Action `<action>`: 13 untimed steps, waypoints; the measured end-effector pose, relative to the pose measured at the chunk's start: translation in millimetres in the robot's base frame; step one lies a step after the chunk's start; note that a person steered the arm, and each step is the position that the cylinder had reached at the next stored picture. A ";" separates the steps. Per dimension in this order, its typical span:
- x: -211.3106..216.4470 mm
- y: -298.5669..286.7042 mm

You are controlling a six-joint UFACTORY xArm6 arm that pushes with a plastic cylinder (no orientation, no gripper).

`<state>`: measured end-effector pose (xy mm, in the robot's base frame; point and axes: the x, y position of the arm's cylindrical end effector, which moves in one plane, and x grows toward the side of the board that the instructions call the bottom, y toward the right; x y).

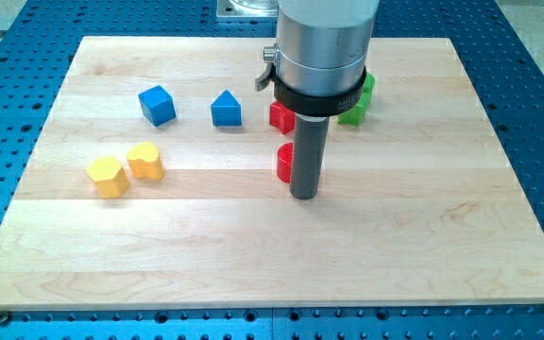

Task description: Move the green star vertically below the red circle

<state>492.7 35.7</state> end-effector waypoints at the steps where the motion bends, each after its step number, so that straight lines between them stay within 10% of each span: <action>1: 10.7 -22.4; 4: 55.5 54.4; 7: -128.8 190.9; 9: -225.4 136.5; 13: -143.5 127.3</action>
<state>349.3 162.9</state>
